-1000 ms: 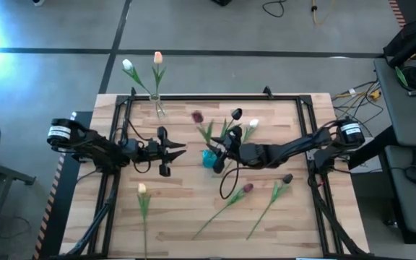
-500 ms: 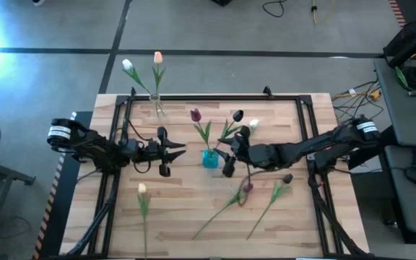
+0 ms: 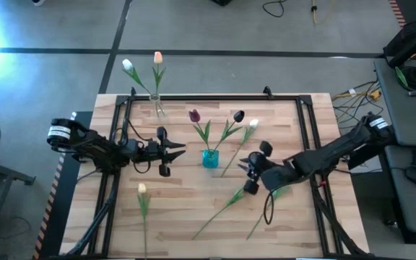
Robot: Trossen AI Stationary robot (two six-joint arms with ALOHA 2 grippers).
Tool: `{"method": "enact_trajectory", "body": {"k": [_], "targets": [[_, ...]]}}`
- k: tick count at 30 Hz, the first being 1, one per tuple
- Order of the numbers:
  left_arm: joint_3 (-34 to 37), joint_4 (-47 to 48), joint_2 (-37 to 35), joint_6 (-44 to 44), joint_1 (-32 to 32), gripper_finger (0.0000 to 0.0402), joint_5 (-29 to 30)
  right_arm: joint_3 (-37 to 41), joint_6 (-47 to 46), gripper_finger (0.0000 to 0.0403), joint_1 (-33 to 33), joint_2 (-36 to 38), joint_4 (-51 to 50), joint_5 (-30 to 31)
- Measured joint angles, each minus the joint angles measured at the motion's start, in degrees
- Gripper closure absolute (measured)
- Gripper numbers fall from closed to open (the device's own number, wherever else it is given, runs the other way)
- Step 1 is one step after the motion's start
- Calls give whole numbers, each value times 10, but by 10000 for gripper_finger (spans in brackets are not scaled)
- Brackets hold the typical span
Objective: Sort flowers into vase by color
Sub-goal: Put the white flower into the transparent vase
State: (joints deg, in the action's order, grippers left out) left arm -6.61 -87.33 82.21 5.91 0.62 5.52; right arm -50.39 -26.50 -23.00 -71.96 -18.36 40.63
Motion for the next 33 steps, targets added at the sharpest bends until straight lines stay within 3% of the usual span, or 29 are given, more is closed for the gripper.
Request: {"method": "enact_trajectory", "body": {"k": [6,10,16,22,25,33], "targets": [[9,0,0,7,0,319,0,18,-168,332,39,-17,-112,62],[24,-1,-4,10,0,319,0,48,-208,343,107,-11,-114,47],[38,-1,-12,6,0,319,16,110,-258,369,214,7,-71,12],[41,-1,-16,-4,0,319,21,183,-280,373,314,-3,79,-54],[41,-1,-16,-6,0,319,21,196,-290,365,355,-16,142,-96],[41,1,-16,-15,0,319,21,169,-317,296,384,-101,162,-113]]}}
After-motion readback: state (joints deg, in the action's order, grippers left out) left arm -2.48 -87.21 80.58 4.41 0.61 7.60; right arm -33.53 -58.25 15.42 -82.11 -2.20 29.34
